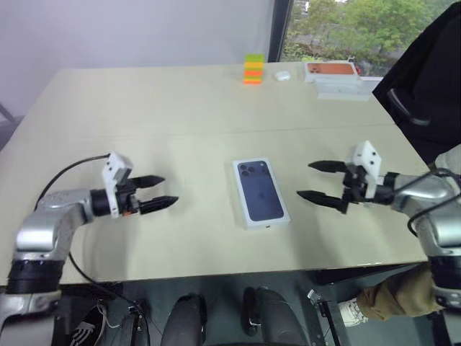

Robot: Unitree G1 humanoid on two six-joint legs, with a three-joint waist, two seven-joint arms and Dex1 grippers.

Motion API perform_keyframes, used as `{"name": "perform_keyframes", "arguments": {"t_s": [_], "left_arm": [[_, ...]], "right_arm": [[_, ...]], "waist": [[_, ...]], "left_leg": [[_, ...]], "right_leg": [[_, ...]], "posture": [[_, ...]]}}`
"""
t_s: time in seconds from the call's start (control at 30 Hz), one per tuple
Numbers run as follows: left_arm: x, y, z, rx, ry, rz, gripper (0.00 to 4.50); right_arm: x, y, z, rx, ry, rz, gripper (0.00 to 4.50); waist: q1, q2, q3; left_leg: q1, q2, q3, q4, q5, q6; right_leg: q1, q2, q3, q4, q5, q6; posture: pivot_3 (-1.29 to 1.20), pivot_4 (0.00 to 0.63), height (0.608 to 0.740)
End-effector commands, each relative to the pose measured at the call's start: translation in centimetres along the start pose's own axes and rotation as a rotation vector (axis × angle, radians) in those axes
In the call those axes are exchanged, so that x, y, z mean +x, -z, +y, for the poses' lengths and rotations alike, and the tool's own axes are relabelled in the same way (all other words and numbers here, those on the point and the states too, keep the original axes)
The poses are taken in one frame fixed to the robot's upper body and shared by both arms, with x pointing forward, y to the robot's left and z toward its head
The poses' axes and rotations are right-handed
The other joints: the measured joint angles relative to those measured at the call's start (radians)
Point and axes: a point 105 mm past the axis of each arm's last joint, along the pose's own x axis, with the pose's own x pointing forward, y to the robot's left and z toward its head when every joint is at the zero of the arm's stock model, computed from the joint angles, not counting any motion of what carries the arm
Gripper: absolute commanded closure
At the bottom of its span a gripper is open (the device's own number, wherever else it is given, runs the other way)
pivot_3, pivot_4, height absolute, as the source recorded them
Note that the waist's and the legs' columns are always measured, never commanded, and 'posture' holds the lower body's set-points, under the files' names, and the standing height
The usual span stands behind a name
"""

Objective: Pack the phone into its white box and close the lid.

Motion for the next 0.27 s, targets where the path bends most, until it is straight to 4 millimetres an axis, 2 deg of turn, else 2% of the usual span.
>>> {"name": "perform_keyframes", "arguments": {"t_s": [0.03, 0.27], "left_arm": [[-2.3, -1.3, 0.6, 0.119, -0.069, -0.026, 0.01], [-4.9, 0.0, 1.5, 0.121, -0.17, -0.015, 0.01]], "right_arm": [[-1.8, -1.2, -0.3, -0.1, 0.023, -0.014, 0.0], [-3.4, 0.1, -0.9, -0.072, 0.06, 0.025, 0.0]], "waist": [[0.0, 0.0, 0.0], [0.002, 0.0, 0.0]], "left_leg": [[0.0, 0.0, 0.0, 0.0, 0.0, 0.0], [0.0, 0.0, 0.001, 0.0, 0.0, 0.0]], "right_leg": [[0.0, 0.0, 0.0, 0.0, 0.0, 0.0], [0.0, -0.001, 0.0, -0.001, -0.001, 0.002]], "posture": [[0.0, 0.15, 0.74], [0.0, 0.15, 0.74]]}}
